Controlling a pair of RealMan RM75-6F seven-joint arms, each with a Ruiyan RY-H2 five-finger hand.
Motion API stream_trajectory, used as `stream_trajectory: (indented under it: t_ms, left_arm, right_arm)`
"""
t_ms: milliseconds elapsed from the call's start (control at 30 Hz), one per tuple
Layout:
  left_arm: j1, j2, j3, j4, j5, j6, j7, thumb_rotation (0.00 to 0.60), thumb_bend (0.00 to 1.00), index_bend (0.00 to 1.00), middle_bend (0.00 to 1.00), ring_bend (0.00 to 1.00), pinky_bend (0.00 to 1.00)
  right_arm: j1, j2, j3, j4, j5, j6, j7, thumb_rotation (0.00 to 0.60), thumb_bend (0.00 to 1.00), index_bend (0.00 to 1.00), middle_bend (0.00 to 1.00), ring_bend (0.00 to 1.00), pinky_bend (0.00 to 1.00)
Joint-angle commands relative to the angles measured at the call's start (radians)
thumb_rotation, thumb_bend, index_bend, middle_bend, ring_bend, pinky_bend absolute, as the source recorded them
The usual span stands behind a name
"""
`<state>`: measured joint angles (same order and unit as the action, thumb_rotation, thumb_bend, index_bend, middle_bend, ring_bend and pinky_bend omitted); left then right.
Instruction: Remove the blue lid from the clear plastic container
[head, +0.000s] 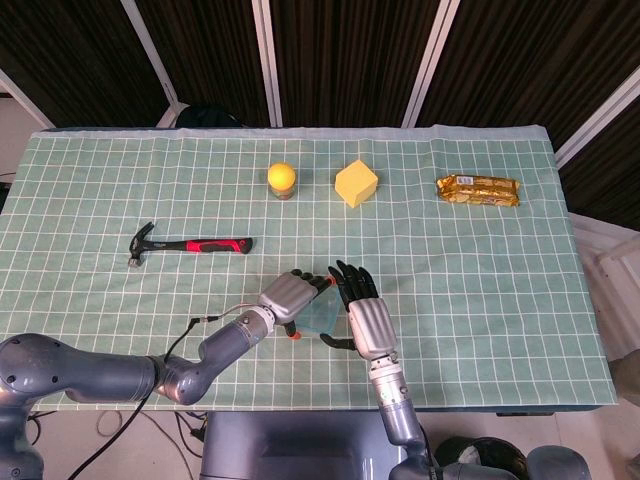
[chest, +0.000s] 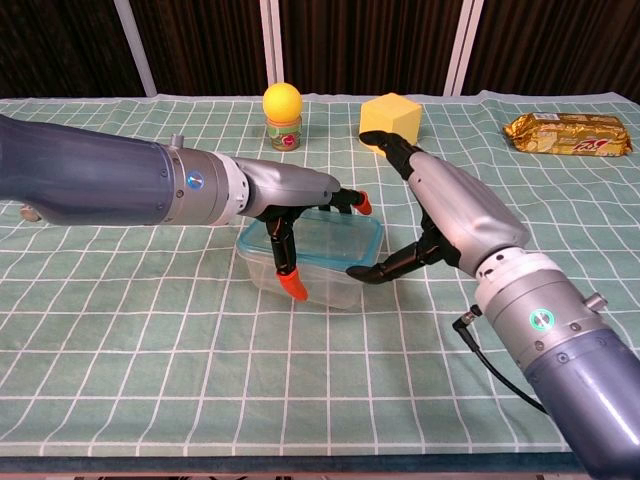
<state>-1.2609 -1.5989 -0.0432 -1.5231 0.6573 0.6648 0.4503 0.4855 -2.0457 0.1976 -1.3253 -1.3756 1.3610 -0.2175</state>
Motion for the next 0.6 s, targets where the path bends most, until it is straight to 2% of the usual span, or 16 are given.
stream_trajectory:
  t_ms: [33,200,600]
  left_arm:
    - [-0.002,0.002,0.001,-0.001,-0.002,-0.002,-0.002,0.600,0.04,0.02,0.11,0.16,0.30]
    - [-0.007,0.003,0.006,-0.001,-0.002,-0.004,-0.002,0.600,0.04,0.02,0.11,0.16,0.30]
    - [-0.017,-0.001,0.021,-0.001,-0.002,-0.005,0.001,0.600,0.04,0.02,0.11,0.16,0.30]
  right_arm:
    - [0.000,-0.004,-0.002,0.007,-0.005,-0.004,0.010,0.600,0.20,0.00,0.00,0.00,0.00]
    - [0.008,-0.007,0.006,0.016,-0.014,-0.011,0.008,0.600,0.24,0.00,0.00,0.00,0.00]
    - [0.014,-0.013,0.022,0.021,-0.010,-0.025,0.006,0.600,0.47,0.00,0.00,0.00,0.00]
